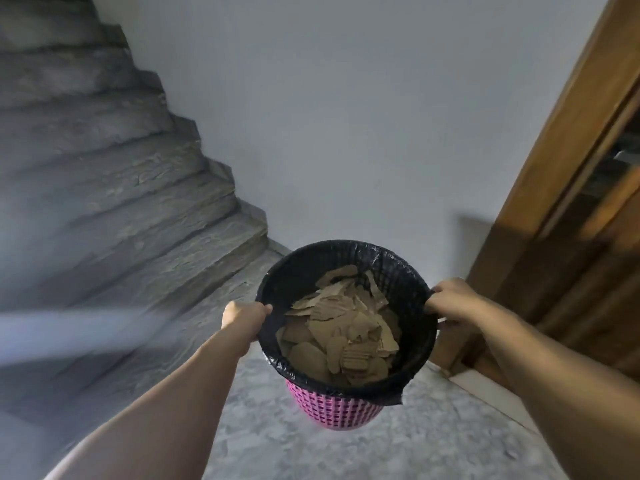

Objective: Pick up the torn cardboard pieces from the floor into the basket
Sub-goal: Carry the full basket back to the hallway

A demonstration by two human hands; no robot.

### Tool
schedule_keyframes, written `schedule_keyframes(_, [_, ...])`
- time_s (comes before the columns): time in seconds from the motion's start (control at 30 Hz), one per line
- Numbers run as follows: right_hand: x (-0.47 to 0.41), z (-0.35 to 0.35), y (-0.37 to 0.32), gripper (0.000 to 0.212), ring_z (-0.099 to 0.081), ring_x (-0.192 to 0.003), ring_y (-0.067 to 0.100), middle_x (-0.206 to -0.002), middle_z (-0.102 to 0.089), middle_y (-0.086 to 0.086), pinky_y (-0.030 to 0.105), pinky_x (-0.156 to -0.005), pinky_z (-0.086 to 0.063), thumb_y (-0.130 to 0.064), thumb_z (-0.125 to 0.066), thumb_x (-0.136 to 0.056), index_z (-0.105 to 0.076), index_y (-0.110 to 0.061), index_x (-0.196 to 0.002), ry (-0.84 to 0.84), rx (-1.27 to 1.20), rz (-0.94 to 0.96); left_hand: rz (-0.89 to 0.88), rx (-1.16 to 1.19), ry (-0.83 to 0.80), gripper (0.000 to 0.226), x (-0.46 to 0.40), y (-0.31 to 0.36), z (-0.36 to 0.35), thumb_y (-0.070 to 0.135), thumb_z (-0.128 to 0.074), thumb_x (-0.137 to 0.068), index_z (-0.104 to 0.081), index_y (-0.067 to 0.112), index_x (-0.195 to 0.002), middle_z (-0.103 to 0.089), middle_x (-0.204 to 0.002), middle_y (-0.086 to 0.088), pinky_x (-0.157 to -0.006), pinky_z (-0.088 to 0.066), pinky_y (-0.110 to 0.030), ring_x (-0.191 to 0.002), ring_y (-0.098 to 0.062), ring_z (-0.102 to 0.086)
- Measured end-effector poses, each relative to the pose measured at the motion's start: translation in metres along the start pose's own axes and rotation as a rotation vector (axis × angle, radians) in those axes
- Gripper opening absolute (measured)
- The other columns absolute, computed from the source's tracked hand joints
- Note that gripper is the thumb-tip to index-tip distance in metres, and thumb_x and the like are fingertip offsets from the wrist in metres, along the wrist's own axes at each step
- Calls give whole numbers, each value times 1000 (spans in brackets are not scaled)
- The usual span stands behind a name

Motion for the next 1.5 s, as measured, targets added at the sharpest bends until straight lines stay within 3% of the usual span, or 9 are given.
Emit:
schedule_keyframes(0.23, [76, 30, 35, 7, -67, -85, 28, -94, -66, 18, 36, -67, -60, 3, -62, -87, -65, 1, -93, 155, -61, -80, -133, -107, -147, 19, 26, 30, -18, 12, -74, -81, -61, 0, -79, -55, -62, -7, -42, -40, -26, -51, -17, -50])
schedule_keyframes(0.43, [150, 58, 81, 8, -54, -70, 20, -84, -59, 14, 26, -55, -41, 6, -59, -85, -57, -2, -83, 292, -102, -169, -226, -159, -278, 24, 69, 37, -45, 4, -74, -76, -55, 3, -63, -55, -65, -11, -57, -47, -29, -54, -19, -49])
schedule_keyframes(0.6, [230, 81, 139, 55, -50, -126, 32, -138, -53, 19, 38, -97, -42, 1, -62, -88, -45, 4, -140, 409, -184, -271, -315, -234, -476, 11, 123, 29, -82, 0, -69, -69, -58, -1, -71, -51, -65, -14, -57, -38, -28, -57, -21, -47])
schedule_keyframes(0.73, [301, 93, 185, 58, -48, -130, 34, -141, -51, 19, 40, -104, -40, 1, -63, -87, -43, 3, -142, 503, -275, -330, -367, -295, -610, 11, 175, 13, -104, 1, -65, -67, -55, -1, -72, -49, -68, -14, -58, -35, -30, -60, -23, -46])
schedule_keyframes(0.8, [340, 95, 208, 56, -55, -121, 34, -126, -59, 17, 41, -105, -43, 2, -64, -86, -45, 5, -139, 553, -304, -352, -388, -315, -676, 12, 206, 1, -111, 1, -63, -68, -55, -2, -76, -50, -73, -15, -60, -36, -31, -64, -24, -46])
schedule_keyframes(0.9, [399, 90, 241, 44, -64, -95, 27, -95, -61, 7, 40, -91, -54, 3, -64, -85, -55, 5, -127, 625, -346, -385, -407, -354, -743, 21, 251, -21, -115, 3, -62, -69, -57, -2, -88, -54, -84, -17, -63, -39, -33, -72, -26, -50])
schedule_keyframes(1.03, [491, 71, 300, 9, -69, -85, 28, -96, -68, 18, 38, -74, -61, 6, -63, -84, -65, 1, -92, 693, -434, -497, -461, -418, -861, 11, 323, -58, -112, -1, -64, -72, -54, 1, -77, -56, -87, -17, -61, -41, -33, -77, -28, -53])
schedule_keyframes(1.17, [579, 47, 347, 9, -68, -75, 26, -86, -67, 17, 32, -64, -59, 7, -63, -83, -64, 0, -78, 748, -495, -594, -544, -525, -971, 15, 388, -95, -110, 2, -69, -73, -54, 4, -72, -52, -73, -12, -49, -34, -26, -59, -21, -45])
schedule_keyframes(1.5, [771, -40, 395, 7, -67, -71, 25, -84, -67, 17, 32, -63, -59, 7, -67, -79, -66, 8, -86, 991, -649, -846, -659, -742, -1323, 21, 519, -179, -138, 3, -70, -73, -64, -2, -92, -58, -81, -14, -44, -48, -25, -66, -22, -57])
Point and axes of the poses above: each hand's wrist, its own x-axis away from the middle knuckle, its own z-axis out of the back of the hand, y = z × x, the point moved 6 cm from there along -x, towards the middle knuckle
